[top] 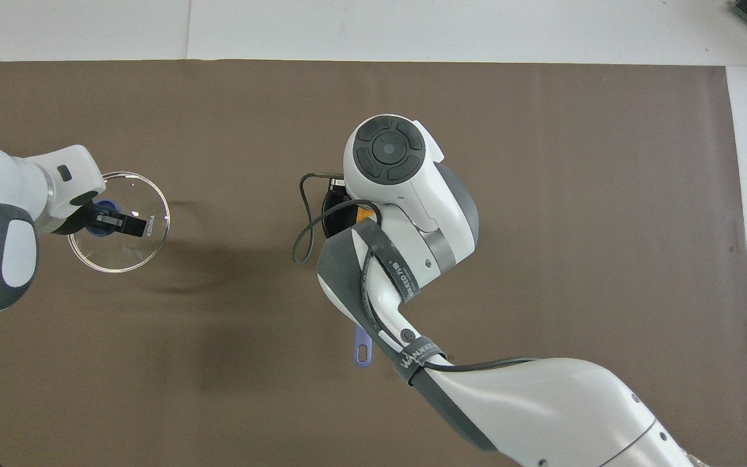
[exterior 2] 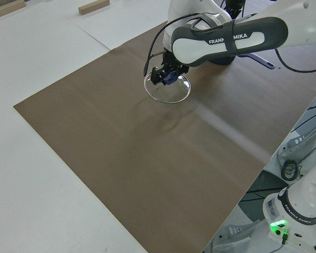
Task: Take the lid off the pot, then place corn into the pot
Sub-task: 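Lower the glass lid onto the table with the left gripper and release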
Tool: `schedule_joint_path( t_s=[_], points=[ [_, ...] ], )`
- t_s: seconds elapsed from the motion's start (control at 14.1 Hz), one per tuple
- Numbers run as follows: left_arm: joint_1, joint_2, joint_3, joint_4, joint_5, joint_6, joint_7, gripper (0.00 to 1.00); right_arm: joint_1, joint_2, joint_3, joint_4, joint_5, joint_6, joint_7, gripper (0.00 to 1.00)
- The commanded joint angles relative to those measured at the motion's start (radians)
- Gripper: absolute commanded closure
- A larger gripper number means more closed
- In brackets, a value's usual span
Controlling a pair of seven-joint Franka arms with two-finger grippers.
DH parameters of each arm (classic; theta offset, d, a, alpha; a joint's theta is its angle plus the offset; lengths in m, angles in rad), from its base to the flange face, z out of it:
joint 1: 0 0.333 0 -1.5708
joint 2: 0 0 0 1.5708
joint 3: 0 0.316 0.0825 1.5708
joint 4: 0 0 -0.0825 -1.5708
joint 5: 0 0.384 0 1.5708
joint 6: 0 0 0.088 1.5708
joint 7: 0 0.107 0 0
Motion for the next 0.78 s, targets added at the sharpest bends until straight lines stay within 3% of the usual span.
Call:
schedule_joint_path(
  t_s=[0.0, 0.21, 0.42, 0.49, 0.57, 0.64, 0.71],
  points=[
    [0.007, -0.020, -0.004, -0.104, -0.016, 0.129, 0.029, 1.00, -0.005, -0.006, 0.011, -0.054, 0.022, 0.034, -0.021, 1.00],
    [0.010, -0.011, -0.004, -0.186, -0.016, 0.222, 0.055, 1.00, -0.003, -0.023, 0.011, -0.095, 0.024, 0.037, -0.024, 0.96],
    [0.008, 0.032, -0.004, -0.197, -0.016, 0.259, 0.056, 1.00, -0.005, -0.026, 0.011, -0.103, 0.029, 0.040, -0.042, 0.90],
    [0.010, 0.032, -0.002, -0.191, -0.016, 0.253, 0.058, 0.91, -0.003, -0.023, 0.011, -0.103, 0.030, 0.040, -0.045, 0.89],
    [0.007, 0.038, -0.002, -0.180, -0.015, 0.253, 0.071, 0.06, 0.001, -0.021, 0.011, -0.108, 0.030, 0.040, -0.044, 0.86],
    [0.002, 0.035, -0.002, -0.172, -0.015, 0.246, 0.064, 0.00, 0.001, -0.023, 0.011, -0.117, 0.030, 0.040, -0.044, 0.85],
    [0.005, 0.032, -0.002, -0.159, -0.015, 0.210, 0.061, 0.00, 0.001, -0.023, 0.011, -0.118, 0.030, 0.040, -0.047, 0.81]
  ],
)
